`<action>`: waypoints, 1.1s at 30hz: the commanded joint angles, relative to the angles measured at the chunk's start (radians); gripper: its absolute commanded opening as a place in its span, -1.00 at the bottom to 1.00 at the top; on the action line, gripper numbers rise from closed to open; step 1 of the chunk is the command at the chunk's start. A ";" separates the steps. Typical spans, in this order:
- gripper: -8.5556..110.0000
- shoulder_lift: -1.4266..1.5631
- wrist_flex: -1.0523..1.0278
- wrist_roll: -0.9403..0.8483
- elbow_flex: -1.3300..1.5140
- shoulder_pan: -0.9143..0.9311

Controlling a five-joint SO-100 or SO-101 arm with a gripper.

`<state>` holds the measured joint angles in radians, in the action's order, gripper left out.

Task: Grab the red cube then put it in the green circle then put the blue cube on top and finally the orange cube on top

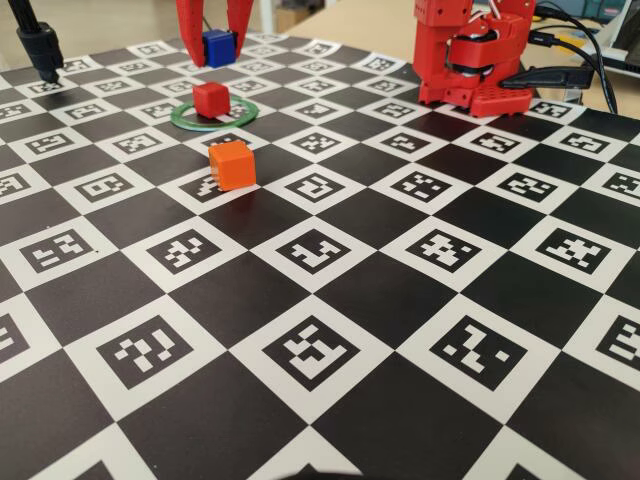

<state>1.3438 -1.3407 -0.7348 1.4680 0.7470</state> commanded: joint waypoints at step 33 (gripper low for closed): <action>-0.84 0.078 0.103 0.054 0.038 -0.032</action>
<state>1.3438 -1.2548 -0.6857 1.5171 0.7286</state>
